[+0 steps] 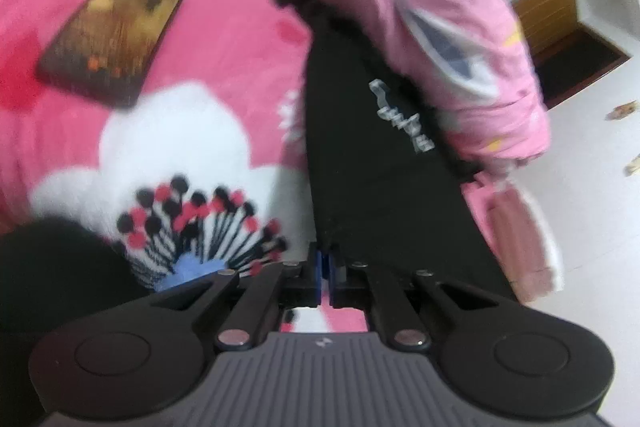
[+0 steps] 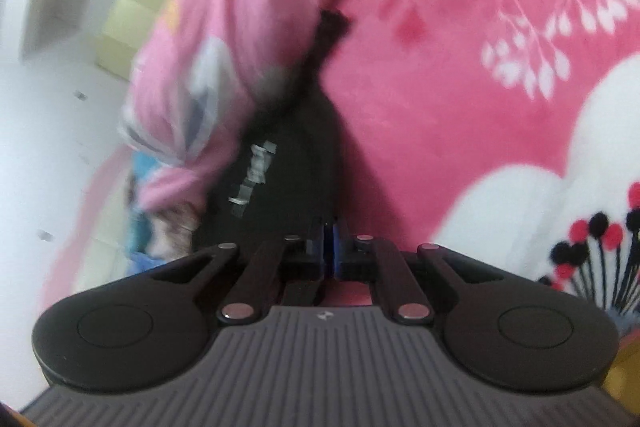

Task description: Fold clothes

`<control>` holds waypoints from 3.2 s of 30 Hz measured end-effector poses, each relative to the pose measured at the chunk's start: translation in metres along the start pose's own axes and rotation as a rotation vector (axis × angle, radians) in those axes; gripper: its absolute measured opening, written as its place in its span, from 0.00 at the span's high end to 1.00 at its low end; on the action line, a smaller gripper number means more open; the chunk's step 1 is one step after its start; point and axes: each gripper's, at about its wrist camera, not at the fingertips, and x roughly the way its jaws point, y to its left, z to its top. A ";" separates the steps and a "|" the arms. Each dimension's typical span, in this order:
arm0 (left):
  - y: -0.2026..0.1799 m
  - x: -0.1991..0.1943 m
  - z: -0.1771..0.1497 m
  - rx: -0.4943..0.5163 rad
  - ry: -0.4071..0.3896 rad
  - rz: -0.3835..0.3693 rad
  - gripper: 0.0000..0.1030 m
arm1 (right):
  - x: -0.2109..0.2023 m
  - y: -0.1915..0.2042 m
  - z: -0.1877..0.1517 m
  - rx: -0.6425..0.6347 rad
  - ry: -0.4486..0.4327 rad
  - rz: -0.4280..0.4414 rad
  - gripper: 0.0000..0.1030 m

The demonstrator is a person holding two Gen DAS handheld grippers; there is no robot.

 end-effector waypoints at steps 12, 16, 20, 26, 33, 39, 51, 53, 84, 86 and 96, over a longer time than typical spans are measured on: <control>0.015 0.012 -0.006 0.083 0.117 0.134 0.97 | -0.015 -0.004 -0.010 0.012 0.021 -0.086 0.98; 0.021 0.022 -0.011 0.105 0.123 0.149 0.95 | -0.023 0.006 -0.017 -0.095 0.000 -0.120 0.97; 0.011 0.007 -0.012 0.203 0.087 0.183 0.84 | -0.033 0.022 -0.024 -0.243 -0.031 -0.156 0.93; -0.009 -0.036 -0.015 0.321 -0.096 0.261 0.68 | -0.047 0.044 -0.036 -0.465 -0.078 -0.209 0.91; -0.060 0.019 -0.027 0.484 -0.042 0.166 0.56 | 0.026 0.079 -0.065 -0.797 -0.022 -0.114 0.93; -0.045 0.029 -0.041 0.446 0.034 0.191 0.57 | -0.021 0.020 -0.069 -0.733 -0.020 -0.186 0.94; -0.050 0.044 -0.034 0.404 -0.007 0.156 0.55 | 0.061 0.046 -0.036 -0.792 -0.047 -0.220 0.94; -0.040 0.041 -0.035 0.378 -0.010 0.142 0.56 | 0.039 0.029 -0.038 -0.730 -0.072 -0.236 0.97; -0.018 0.059 0.018 0.350 0.068 -0.047 0.51 | 0.060 0.098 -0.101 -0.461 0.110 -0.237 0.90; -0.020 0.058 0.019 0.362 0.078 -0.047 0.51 | 0.045 0.096 -0.105 -0.411 0.061 -0.228 0.89; -0.024 0.041 0.004 0.300 0.014 0.035 0.51 | 0.033 0.102 -0.106 -0.312 -0.019 -0.093 0.88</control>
